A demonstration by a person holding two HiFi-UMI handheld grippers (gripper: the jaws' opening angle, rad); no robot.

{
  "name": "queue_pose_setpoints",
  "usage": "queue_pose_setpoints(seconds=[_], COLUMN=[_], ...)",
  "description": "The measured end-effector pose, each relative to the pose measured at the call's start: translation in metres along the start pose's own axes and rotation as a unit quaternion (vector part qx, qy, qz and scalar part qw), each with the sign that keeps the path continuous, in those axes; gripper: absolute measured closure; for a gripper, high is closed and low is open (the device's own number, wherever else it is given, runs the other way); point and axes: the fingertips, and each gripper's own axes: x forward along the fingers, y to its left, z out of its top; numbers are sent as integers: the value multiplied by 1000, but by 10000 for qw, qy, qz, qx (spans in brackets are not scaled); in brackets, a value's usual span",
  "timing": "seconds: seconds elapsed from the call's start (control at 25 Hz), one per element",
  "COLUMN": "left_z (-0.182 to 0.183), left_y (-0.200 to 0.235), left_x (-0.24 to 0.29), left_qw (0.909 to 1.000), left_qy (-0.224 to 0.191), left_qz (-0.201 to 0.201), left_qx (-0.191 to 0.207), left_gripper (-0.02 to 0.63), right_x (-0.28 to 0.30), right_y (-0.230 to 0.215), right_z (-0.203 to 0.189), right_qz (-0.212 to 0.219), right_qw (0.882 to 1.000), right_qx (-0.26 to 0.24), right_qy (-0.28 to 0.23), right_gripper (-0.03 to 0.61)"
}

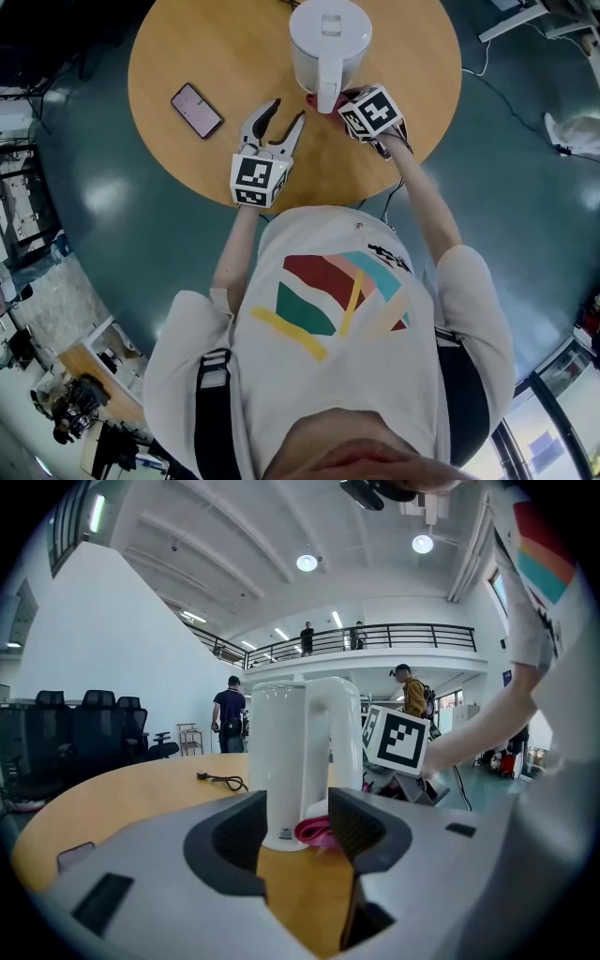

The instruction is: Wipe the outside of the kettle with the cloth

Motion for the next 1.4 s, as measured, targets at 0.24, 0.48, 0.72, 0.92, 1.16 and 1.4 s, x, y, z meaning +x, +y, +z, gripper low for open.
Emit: queue_pose_setpoints(seconds=[0.24, 0.48, 0.72, 0.92, 1.16, 1.4], left_z=[1, 15, 32, 30, 37, 38], left_y=[-10, -27, -39, -45, -49, -47], left_x=[3, 9, 11, 11, 12, 13], left_qw=[9999, 9985, 9960, 9955, 9949, 9949], left_qy=[-81, -220, -379, -337, -398, -384], left_qz=[-86, -462, -730, -728, -792, -831], left_qx=[27, 200, 355, 509, 490, 416], left_gripper=[379, 380, 474, 526, 528, 528], right_x=[-6, -43, -107, -122, -120, -128], right_y=[4, 18, 5, 10, 26, 45], right_z=[-7, -46, 2, 35, 58, 68], right_qz=[-92, 321, 782, 943, 1022, 834], right_qw=[9998, 9984, 9632, 9588, 9634, 9632], right_qx=[-162, 206, 1215, 788, 121, -1127], right_qy=[-29, -406, -2268, -2561, -2476, -2292], right_gripper=[539, 540, 540, 540, 540, 539])
